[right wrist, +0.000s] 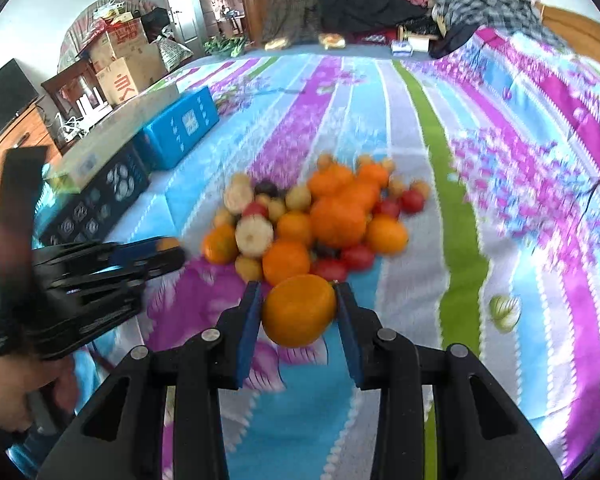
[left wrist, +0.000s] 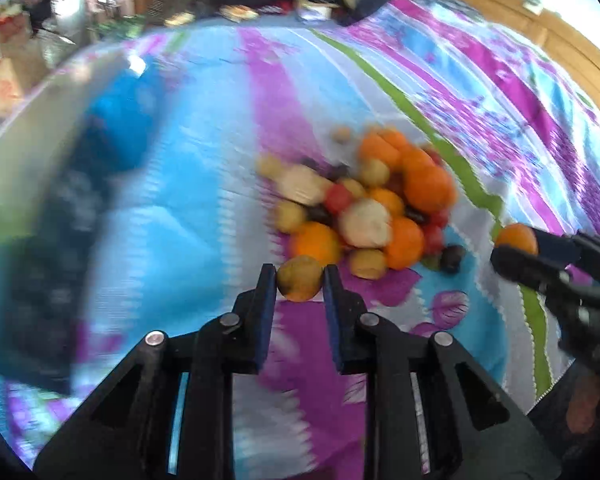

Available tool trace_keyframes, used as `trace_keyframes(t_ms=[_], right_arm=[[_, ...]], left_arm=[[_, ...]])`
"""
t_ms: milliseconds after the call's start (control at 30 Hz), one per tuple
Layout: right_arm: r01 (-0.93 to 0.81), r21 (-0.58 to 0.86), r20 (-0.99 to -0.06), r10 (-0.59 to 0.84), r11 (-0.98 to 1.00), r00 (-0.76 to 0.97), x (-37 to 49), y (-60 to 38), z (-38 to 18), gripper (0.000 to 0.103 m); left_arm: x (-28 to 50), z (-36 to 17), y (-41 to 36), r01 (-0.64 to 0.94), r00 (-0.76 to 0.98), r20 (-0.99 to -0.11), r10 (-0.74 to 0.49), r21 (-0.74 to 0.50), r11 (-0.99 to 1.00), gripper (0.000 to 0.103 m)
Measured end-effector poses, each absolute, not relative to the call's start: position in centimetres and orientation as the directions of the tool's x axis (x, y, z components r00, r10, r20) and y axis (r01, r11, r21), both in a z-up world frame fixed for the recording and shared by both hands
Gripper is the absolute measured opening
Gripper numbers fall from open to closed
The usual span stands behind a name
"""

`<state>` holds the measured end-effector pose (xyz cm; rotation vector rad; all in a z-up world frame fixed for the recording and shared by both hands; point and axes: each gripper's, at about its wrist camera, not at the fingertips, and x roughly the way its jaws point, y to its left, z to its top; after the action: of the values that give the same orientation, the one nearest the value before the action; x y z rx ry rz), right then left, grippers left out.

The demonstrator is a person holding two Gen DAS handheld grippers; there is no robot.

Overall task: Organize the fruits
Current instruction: 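Carry the yellow fruit and orange over the basket with both tools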

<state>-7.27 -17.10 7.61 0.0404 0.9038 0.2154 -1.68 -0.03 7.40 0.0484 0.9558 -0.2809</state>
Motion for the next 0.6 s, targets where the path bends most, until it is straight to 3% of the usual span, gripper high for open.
trace_keyframes(t_ms=[300,600], right_arm=[[-0.264,0.084,-0.724,0.241,0.961,0.646,-3.9,-10.5,13.6,0.040],[-0.417,0.064,-0.679,0.346,0.907,0.647,-2.6,-1.7,18.6,0.040]], left_arm=[[-3.1,14.2,8.7,0.035,0.646,-0.763,-0.022,0.001,0.999,0.024],[-4.6,18.0,15.4,-0.130,0.693,-0.716,0.087,-0.005,0.992,0.024]])
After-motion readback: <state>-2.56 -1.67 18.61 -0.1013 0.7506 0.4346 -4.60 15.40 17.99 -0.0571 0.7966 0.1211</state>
